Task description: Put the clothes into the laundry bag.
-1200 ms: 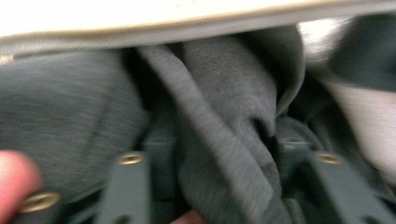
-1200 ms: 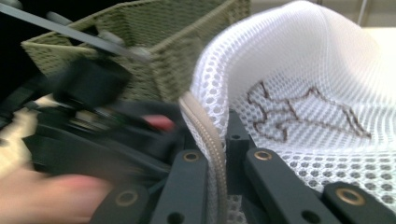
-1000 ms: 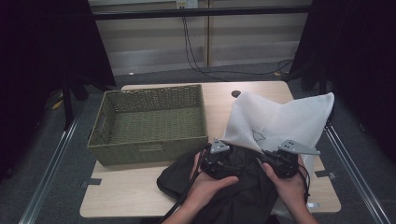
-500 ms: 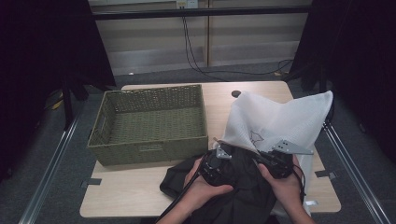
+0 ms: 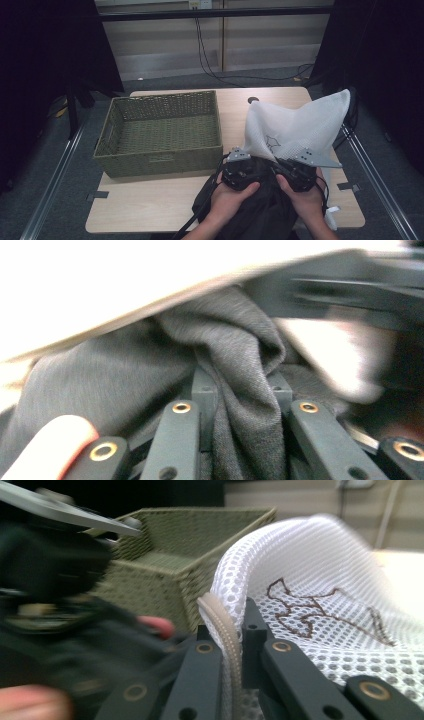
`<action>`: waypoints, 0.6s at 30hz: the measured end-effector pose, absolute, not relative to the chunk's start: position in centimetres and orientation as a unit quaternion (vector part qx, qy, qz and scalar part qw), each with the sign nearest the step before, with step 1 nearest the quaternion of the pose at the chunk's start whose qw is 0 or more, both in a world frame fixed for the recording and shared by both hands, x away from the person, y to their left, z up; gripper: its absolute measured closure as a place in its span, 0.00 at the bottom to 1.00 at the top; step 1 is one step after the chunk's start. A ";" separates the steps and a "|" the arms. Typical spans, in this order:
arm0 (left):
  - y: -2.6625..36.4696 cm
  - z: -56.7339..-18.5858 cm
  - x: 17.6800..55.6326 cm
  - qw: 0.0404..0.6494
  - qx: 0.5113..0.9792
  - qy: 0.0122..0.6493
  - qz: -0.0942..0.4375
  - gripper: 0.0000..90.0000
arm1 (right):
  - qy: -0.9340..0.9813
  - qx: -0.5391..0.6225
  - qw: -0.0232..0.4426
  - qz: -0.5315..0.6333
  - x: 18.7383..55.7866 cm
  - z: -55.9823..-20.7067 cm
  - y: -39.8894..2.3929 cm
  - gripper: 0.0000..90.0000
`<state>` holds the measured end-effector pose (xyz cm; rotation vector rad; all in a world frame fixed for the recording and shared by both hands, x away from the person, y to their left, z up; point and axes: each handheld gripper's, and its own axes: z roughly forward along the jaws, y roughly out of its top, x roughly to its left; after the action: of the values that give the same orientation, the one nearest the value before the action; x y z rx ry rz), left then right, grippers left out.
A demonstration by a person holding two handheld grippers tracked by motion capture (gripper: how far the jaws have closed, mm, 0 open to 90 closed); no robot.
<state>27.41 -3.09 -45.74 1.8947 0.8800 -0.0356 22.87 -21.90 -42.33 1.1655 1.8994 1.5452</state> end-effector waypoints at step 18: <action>3.1 -45.5 27.3 0.402 0.857 0.312 0.082 0.15 | 0.702 0.437 0.211 0.522 23.7 -44.8 -23.6 0.98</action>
<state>27.32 3.09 -45.47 2.1653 0.7889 0.2066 23.75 -23.60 -44.75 1.2138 1.9503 1.4500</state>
